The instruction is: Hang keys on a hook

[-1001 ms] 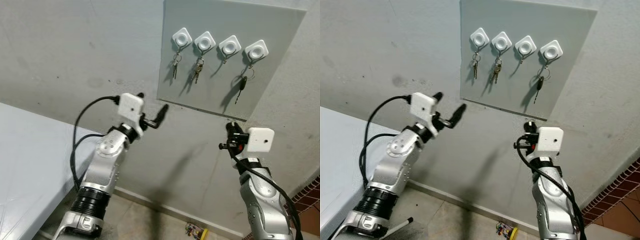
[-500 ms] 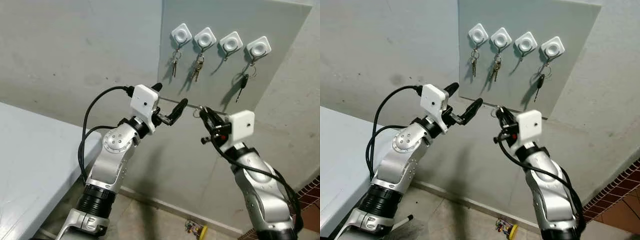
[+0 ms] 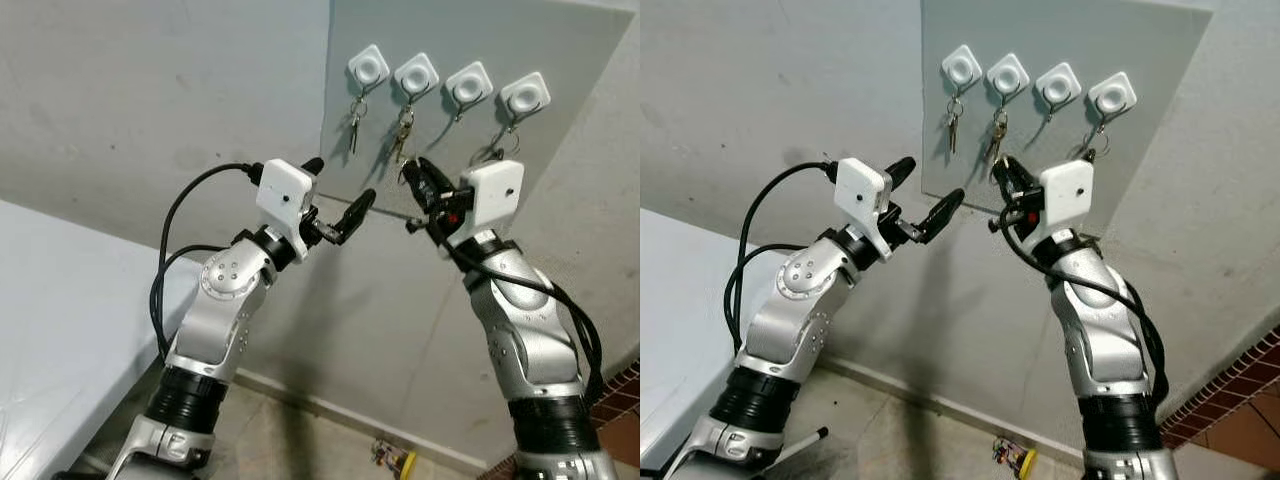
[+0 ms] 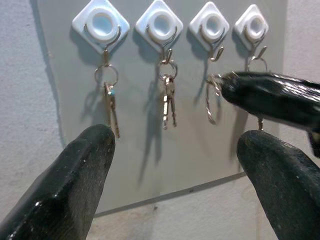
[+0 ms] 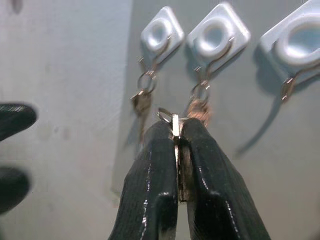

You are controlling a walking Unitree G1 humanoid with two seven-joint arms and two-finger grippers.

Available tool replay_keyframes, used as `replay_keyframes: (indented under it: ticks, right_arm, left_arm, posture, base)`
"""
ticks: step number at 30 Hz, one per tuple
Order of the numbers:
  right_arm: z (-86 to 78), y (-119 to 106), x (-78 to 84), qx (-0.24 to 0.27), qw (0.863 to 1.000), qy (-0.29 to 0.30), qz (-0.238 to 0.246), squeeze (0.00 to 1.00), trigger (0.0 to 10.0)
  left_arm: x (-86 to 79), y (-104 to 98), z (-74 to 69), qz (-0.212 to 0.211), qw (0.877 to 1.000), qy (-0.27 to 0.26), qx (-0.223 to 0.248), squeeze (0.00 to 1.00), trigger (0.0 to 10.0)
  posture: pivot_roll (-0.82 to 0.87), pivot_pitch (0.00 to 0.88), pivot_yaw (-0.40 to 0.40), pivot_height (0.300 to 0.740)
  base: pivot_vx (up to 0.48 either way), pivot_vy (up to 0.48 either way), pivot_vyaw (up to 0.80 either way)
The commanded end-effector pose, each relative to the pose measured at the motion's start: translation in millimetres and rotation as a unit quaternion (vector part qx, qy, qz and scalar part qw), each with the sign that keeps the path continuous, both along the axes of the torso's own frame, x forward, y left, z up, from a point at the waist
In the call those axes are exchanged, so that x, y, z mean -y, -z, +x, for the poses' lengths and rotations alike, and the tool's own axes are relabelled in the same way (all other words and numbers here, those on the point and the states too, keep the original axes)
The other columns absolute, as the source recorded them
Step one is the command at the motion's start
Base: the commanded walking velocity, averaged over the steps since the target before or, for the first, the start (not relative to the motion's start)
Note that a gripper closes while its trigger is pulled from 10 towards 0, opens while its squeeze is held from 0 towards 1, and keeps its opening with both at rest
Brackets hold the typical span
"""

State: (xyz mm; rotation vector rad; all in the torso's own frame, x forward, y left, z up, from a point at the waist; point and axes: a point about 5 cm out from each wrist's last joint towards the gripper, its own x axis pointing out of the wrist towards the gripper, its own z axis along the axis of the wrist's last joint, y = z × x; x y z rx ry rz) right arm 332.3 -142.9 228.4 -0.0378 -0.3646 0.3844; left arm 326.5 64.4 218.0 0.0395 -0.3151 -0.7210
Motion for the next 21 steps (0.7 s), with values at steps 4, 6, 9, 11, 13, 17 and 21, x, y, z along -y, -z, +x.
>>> replay_keyframes:
  ticks: [4, 6, 9, 11, 13, 17, 21]
  right_arm:
    - [4.6, -10, 4.5, 0.016, 1.000, 0.002, 0.001, 0.00, 10.0]
    - [7.9, -13, 6.0, 0.021, 1.000, 0.004, 0.000, 0.00, 10.0]
    - [10.4, -17, 7.5, 0.028, 1.000, 0.004, 0.002, 0.00, 10.0]
    - [11.8, -20, 8.3, 0.032, 0.999, 0.003, 0.003, 0.00, 10.0]
    - [13.5, -23, 9.8, 0.038, 0.999, 0.002, 0.002, 0.00, 10.0]
    - [18.1, -30, 14.3, 0.048, 0.999, 0.005, 0.000, 0.00, 10.0]
    - [19.6, -34, 15.7, 0.054, 0.999, 0.006, 0.002, 0.00, 10.0]
  left_arm:
    - [4.6, -5, -4.3, 0.003, 1.000, 0.012, 0.008, 0.00, 10.0]
    - [6.0, -4, -5.8, 0.003, 1.000, 0.015, 0.006, 0.00, 10.0]
    - [6.5, -3, -6.7, 0.003, 1.000, 0.018, 0.005, 0.00, 10.0]
    - [6.7, -3, -7.0, 0.003, 1.000, 0.019, 0.004, 0.00, 10.0]
    - [6.8, -2, -7.4, 0.004, 1.000, 0.020, 0.002, 0.00, 10.0]
    - [7.2, -1, -7.9, 0.005, 1.000, 0.021, -0.001, 0.00, 10.0]
    - [7.6, -1, -8.3, 0.005, 1.000, 0.022, -0.001, 0.00, 10.0]
  posture:
    - [-0.10, 0.009, -0.051, 0.740]
    - [-0.10, 0.007, -0.053, 0.740]
    - [-0.10, 0.006, -0.053, 0.740]
    - [-0.10, 0.006, -0.053, 0.740]
    - [-0.10, 0.004, -0.053, 0.740]
    - [-0.10, 0.002, -0.052, 0.740]
    - [-0.10, 0.001, -0.051, 0.740]
  base:
    - [0.000, 0.000, 0.00]
    - [0.000, 0.000, 0.00]
    - [0.000, 0.000, 0.00]
    - [0.000, 0.000, 0.00]
    - [0.000, 0.000, 0.00]
    - [0.000, 0.000, 0.00]
    - [0.000, 0.000, 0.00]
